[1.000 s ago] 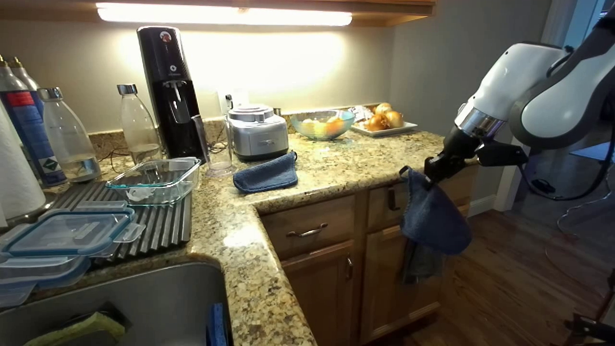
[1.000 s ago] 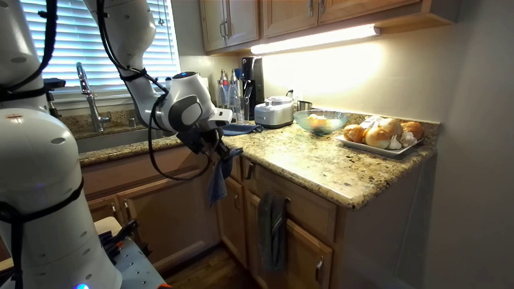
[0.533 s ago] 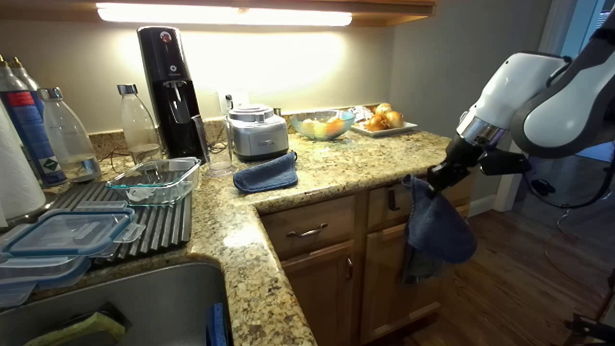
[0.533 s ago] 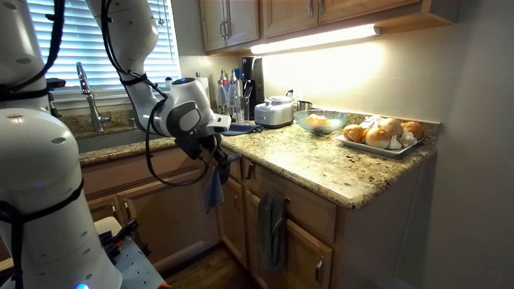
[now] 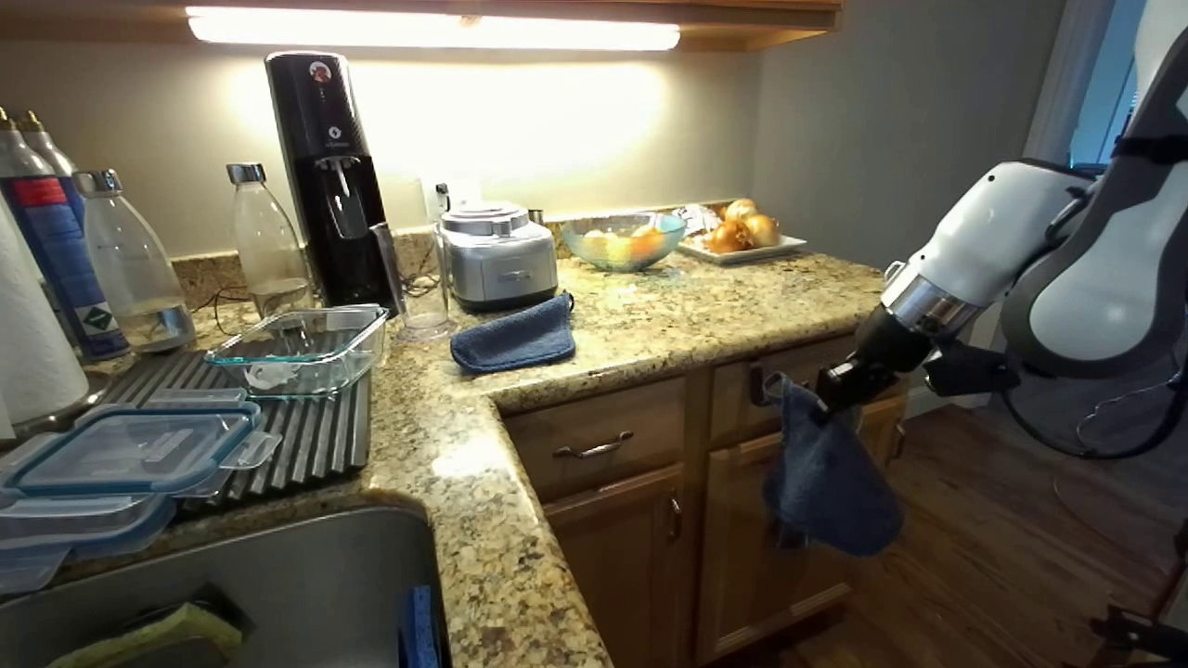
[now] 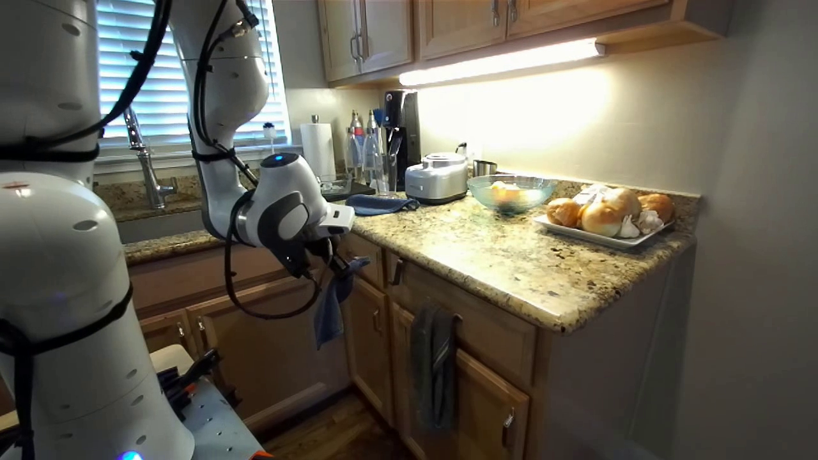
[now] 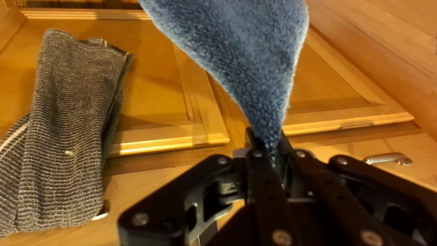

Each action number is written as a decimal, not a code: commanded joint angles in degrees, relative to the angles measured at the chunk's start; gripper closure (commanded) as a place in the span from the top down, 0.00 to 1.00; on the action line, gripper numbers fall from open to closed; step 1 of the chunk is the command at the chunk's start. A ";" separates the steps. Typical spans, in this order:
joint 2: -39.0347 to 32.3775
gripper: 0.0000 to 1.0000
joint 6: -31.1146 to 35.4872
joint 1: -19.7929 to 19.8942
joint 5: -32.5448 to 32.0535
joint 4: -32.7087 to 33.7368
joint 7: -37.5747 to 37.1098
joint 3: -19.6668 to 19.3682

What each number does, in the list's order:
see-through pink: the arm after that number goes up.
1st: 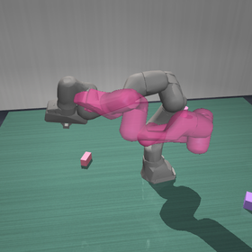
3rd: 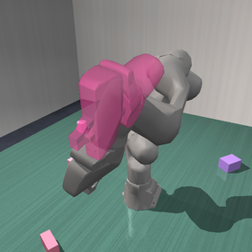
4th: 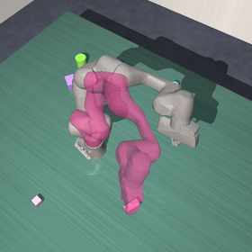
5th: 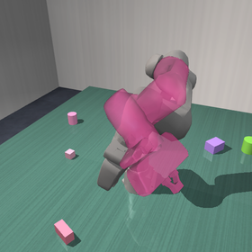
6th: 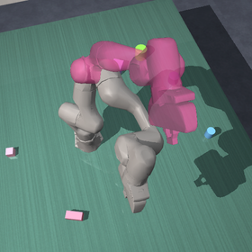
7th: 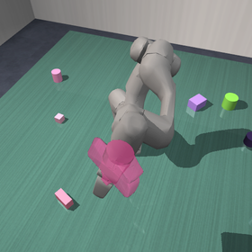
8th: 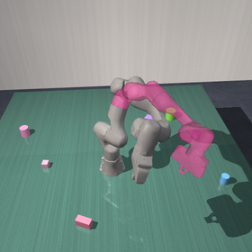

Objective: Hang the cloth on the hook on the left side of the drawer

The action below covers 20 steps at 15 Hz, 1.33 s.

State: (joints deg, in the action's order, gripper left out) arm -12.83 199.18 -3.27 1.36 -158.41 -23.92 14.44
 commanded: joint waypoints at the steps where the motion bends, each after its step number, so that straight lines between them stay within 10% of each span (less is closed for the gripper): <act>1: 0.24 0.04 -0.21 5.43 -4.65 1.59 -3.01 2.10; 20: -12.79 0.04 -0.65 17.55 -6.95 10.05 -0.77 6.41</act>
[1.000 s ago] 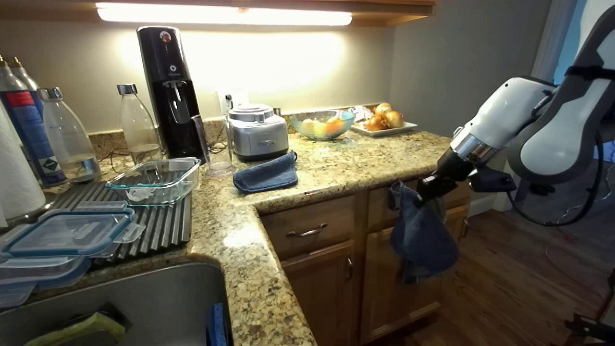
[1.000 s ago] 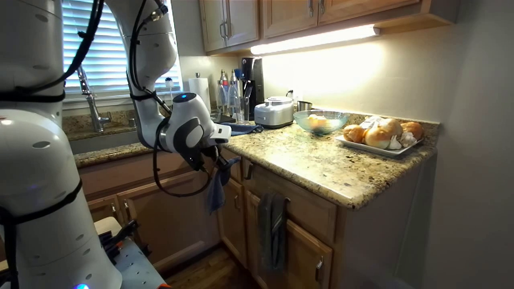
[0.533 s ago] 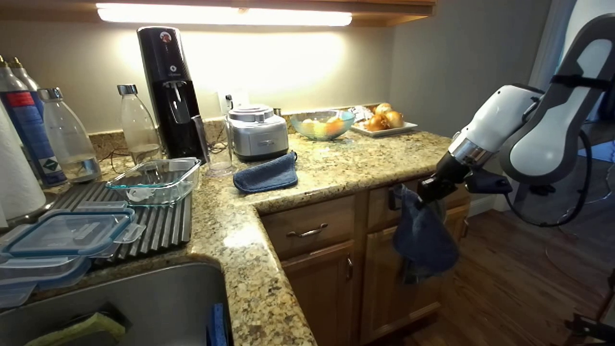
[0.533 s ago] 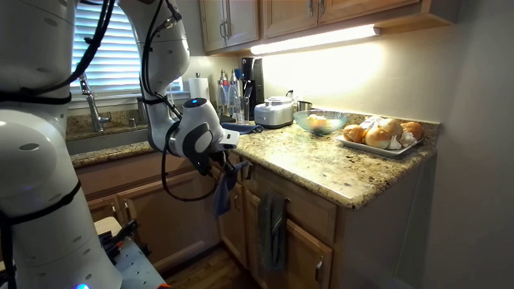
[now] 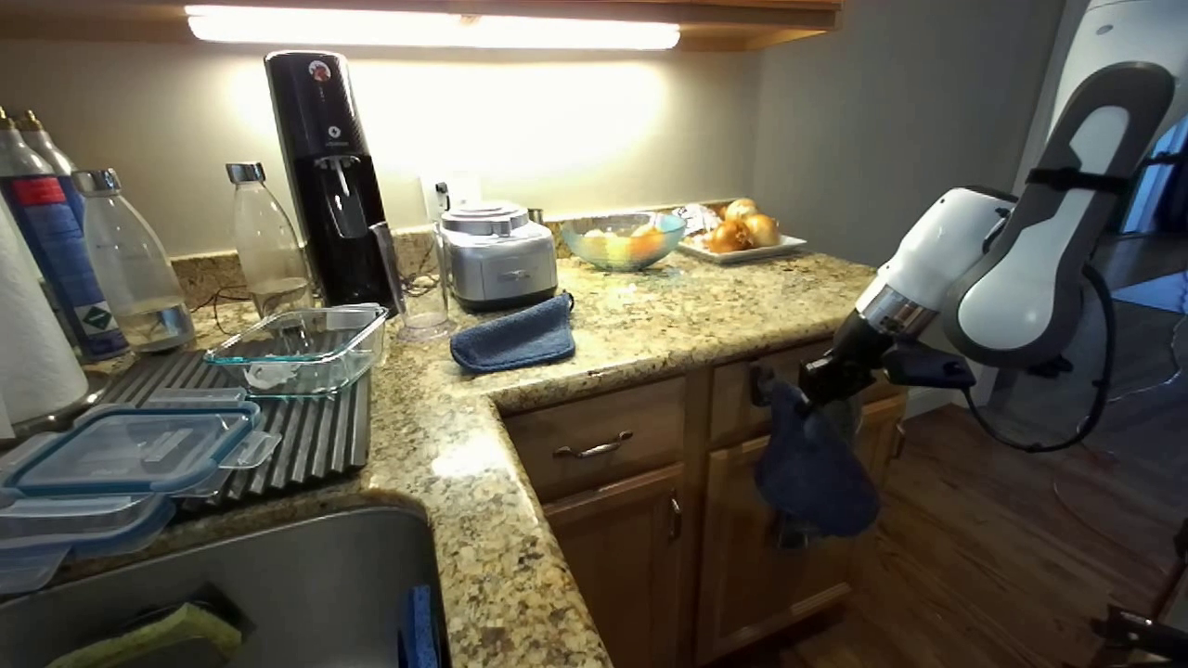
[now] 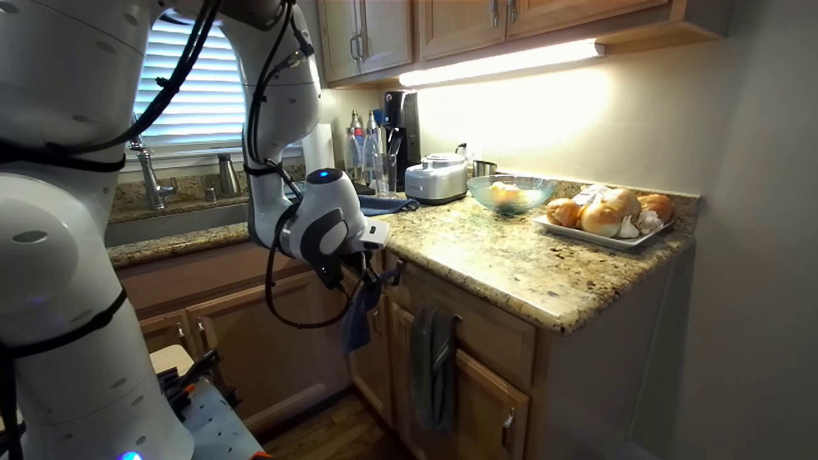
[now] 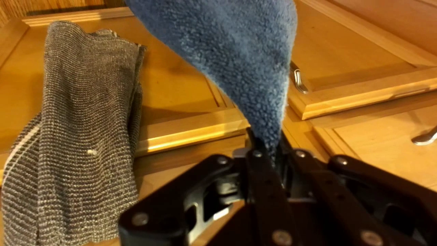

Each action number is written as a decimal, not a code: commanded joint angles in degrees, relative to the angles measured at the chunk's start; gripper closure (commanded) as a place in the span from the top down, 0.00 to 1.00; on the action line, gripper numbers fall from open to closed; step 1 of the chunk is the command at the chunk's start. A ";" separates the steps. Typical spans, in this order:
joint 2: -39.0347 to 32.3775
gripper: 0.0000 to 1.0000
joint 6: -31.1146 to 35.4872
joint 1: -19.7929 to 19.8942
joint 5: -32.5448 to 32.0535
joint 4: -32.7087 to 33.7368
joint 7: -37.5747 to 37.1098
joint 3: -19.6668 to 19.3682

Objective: Hang the cloth on the hook on the left side of the drawer

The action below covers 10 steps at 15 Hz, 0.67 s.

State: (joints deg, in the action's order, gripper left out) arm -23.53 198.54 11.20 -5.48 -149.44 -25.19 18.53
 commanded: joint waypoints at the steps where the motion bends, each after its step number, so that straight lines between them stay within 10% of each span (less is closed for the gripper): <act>1: -2.82 0.03 0.00 3.34 0.08 1.46 0.71 2.52; 10: -6.00 0.04 0.00 5.92 0.44 3.24 1.54 4.22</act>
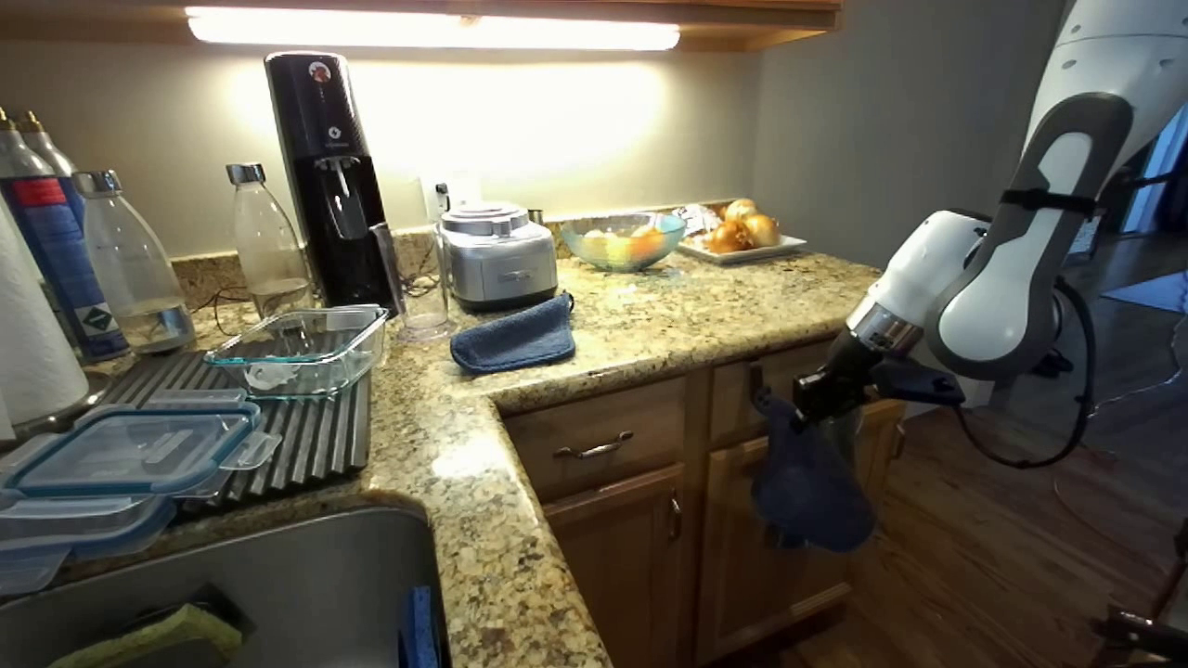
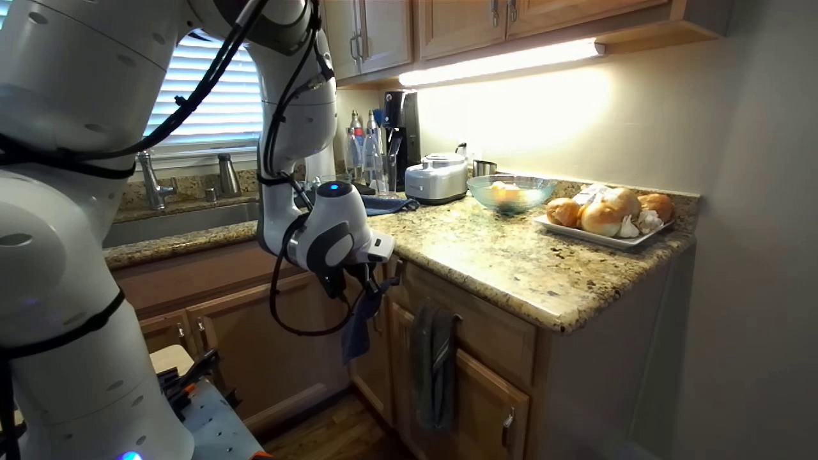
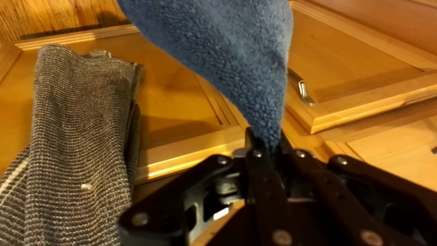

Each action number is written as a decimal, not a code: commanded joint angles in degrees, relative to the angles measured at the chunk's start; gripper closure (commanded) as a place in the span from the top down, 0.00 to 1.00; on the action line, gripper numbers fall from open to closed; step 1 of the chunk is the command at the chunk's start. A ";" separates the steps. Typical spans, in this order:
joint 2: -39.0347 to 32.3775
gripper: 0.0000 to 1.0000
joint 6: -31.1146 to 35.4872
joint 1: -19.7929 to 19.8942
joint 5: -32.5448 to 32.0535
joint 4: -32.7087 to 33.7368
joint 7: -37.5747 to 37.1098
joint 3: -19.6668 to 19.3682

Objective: Hang the cloth on the hook on the left side of the drawer

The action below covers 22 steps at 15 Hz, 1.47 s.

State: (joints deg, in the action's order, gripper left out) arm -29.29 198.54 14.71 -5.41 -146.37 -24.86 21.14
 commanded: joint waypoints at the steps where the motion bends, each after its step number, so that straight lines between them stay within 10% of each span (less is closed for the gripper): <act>1: -0.55 0.04 0.00 2.75 0.32 0.45 1.17 1.71; 14: -7.98 0.04 0.00 3.09 1.38 4.08 2.59 0.65; 15: -8.50 0.35 0.00 3.14 1.36 4.39 2.88 0.63; 22: -3.87 0.73 -2.21 1.73 2.30 0.78 6.22 -0.02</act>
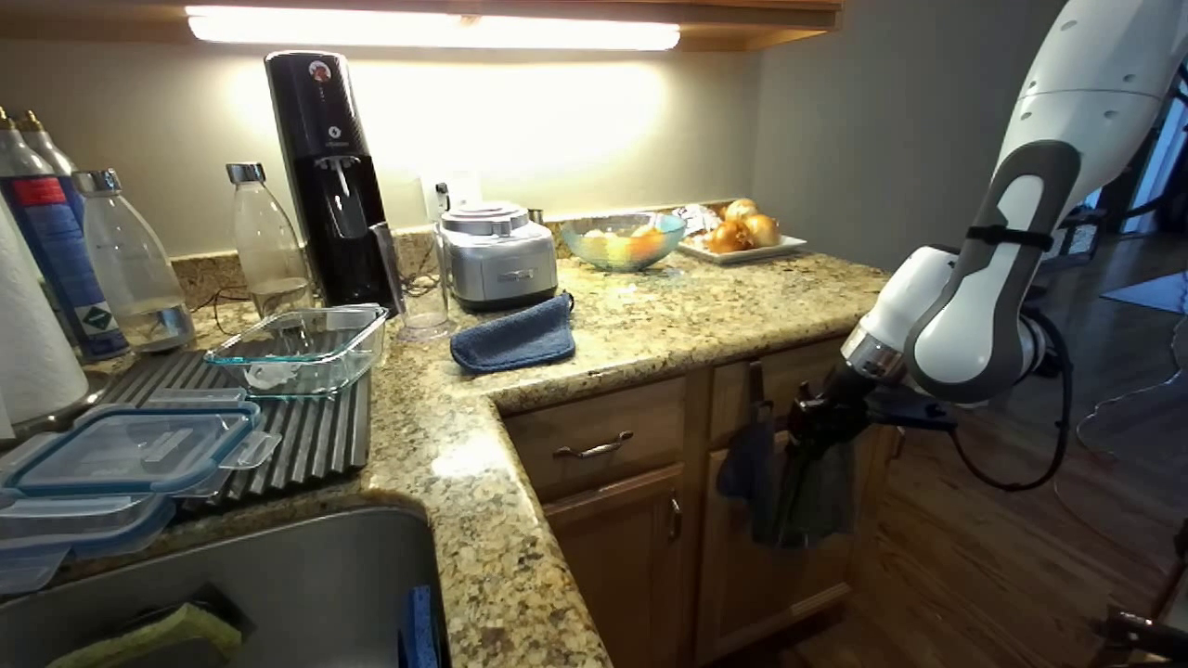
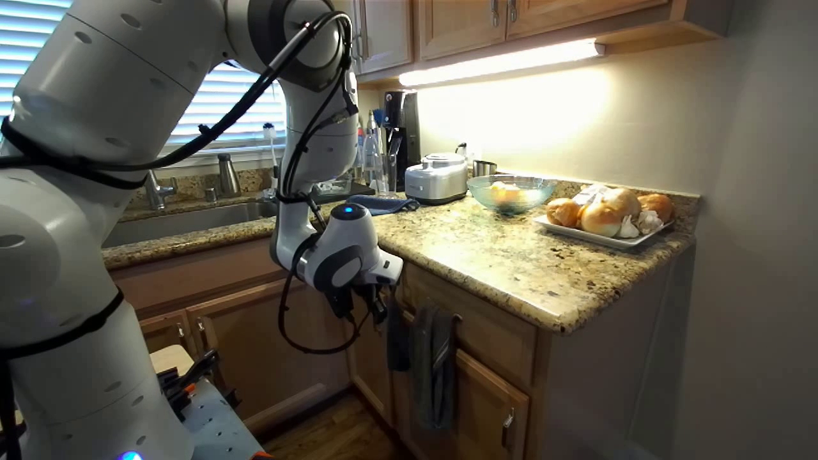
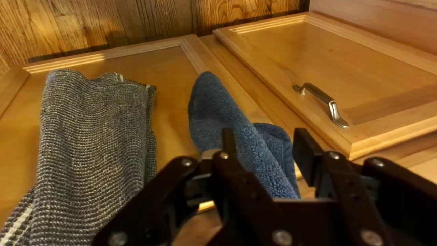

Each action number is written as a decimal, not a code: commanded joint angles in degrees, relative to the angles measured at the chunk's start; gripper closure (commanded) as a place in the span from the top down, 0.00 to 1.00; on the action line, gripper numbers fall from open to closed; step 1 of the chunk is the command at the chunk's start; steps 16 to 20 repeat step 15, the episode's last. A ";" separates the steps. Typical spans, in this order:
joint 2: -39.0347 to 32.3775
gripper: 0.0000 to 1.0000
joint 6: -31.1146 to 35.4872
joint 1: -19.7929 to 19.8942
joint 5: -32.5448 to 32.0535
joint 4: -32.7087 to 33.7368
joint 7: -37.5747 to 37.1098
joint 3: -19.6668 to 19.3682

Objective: Hang the cloth on the hook on the left side of the drawer

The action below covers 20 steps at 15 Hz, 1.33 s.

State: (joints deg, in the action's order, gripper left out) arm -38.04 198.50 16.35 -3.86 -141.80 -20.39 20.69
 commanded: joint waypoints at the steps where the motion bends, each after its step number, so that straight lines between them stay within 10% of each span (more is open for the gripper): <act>1: 5.93 0.79 -3.07 0.60 0.50 -4.56 1.95 1.13; 4: 10.70 0.99 -8.69 4.11 -0.78 -7.51 2.31 6.02; 11: 21.85 1.00 -22.31 10.02 6.01 -10.47 8.82 18.09; 12: 16.65 1.00 -18.86 5.09 7.94 -7.22 9.27 13.64; 20: 19.64 1.00 -20.82 5.34 9.97 -8.18 10.84 15.26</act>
